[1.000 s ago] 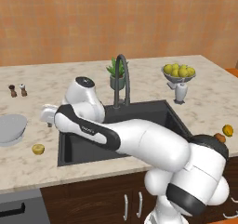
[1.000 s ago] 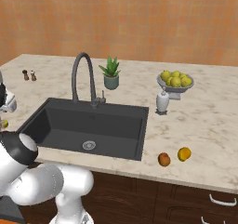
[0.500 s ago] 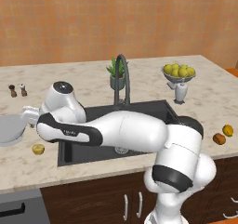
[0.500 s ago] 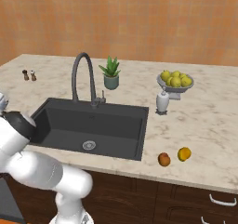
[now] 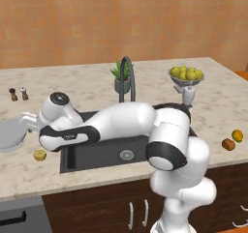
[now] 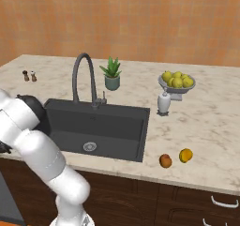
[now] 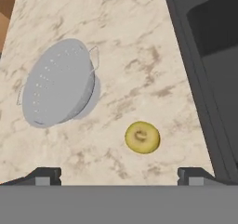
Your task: Put the colander in the sink, put the peach, mango, kiwi in the colander, and turn on the sink faucet and pour water over the colander.
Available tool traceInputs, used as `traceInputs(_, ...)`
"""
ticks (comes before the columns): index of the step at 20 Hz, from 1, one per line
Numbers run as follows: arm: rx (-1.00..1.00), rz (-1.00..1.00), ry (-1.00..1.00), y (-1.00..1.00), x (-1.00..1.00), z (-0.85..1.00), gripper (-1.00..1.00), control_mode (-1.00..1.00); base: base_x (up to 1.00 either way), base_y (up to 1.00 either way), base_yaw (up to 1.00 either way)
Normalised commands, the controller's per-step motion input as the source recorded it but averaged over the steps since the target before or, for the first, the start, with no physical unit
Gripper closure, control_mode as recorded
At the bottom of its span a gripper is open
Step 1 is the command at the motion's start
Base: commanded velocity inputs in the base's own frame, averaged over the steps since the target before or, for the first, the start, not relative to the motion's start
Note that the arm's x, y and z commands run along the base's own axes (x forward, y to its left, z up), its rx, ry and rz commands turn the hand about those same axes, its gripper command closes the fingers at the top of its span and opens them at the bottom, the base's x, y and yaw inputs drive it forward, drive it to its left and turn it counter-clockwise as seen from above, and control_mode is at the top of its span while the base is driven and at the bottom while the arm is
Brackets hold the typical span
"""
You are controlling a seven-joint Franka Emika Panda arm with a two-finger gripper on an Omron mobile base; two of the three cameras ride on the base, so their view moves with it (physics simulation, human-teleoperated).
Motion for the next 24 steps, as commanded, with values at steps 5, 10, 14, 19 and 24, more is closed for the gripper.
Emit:
traceInputs(5,0.0,-0.08,0.15,0.44,0.43,-0.13,-1.0,-1.0,0.0,0.0,0.0)
traceInputs(10,0.0,-0.05,0.11,0.36,0.44,0.0,-1.0,-1.0,0.0,0.0,0.0)
traceInputs(14,0.0,-0.02,0.01,0.38,0.29,0.0,-1.0,-1.0,0.0,0.0,0.0)
traceInputs(19,0.0,-0.02,0.0,0.54,0.12,0.0,-1.0,-1.0,0.0,0.0,0.0)
traceInputs(24,0.03,-0.01,0.0,0.42,0.21,0.0,-1.0,-1.0,0.0,0.0,0.0)
